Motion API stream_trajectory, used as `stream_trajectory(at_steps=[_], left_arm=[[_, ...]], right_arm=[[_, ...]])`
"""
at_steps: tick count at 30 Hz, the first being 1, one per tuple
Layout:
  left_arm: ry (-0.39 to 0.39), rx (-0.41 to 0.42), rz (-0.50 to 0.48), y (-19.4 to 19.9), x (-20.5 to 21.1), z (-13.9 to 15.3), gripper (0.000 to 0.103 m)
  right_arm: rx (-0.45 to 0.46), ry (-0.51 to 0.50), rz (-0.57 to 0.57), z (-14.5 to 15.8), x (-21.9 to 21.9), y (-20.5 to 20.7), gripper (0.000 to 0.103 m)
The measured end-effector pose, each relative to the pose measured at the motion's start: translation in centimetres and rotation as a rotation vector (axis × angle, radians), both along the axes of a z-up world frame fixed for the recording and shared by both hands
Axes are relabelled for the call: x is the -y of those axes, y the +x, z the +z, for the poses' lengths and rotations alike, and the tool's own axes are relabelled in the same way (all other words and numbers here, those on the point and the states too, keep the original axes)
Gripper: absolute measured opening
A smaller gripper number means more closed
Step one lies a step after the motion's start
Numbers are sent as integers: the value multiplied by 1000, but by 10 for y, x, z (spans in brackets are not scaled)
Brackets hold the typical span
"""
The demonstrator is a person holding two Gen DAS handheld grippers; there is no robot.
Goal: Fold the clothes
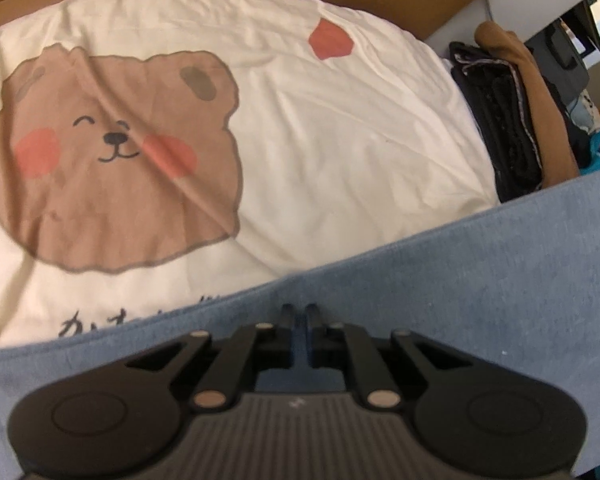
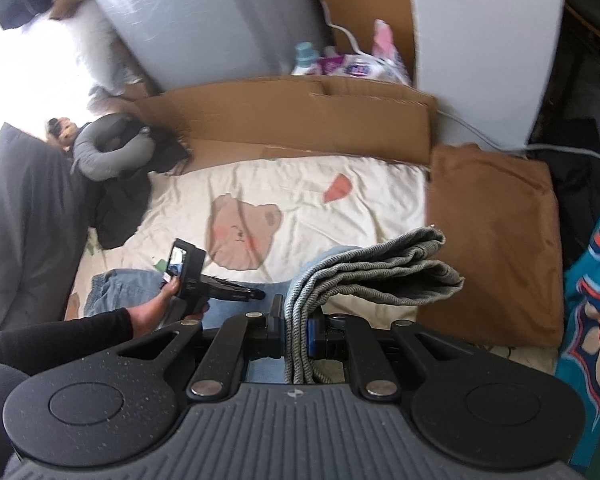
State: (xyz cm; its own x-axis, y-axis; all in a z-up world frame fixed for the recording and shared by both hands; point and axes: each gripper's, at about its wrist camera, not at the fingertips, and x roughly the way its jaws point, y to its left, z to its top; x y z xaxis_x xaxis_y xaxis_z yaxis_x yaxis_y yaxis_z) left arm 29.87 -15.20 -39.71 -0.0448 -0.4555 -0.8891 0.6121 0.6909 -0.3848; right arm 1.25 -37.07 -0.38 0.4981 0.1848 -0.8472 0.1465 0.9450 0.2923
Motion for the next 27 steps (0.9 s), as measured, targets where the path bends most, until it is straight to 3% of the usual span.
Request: stream_trajectory(at_steps=[4,8,13,18,23,27], left_arm=[[-24,3,40,-3,-31,11,14],[-54,25,113,-4,-67,29,37],[-70,43,252,-6,-125,47,40],[-76,60,385,-12,-181,60,51],[-94,64,491,-23,-228,68,51],[-132,16,580,-37,-259,69,51]], right_arm=[[-5,-11,71,13,-23,16,9],[-18,-15,147,27,-50,37,9],[-20,-28,255,45,-94,60,9],[-31,-29,340,54,-136,83,9],[-61,-14,423,55,-175,101,9],[-64,-4,483,53,-203,113,9]])
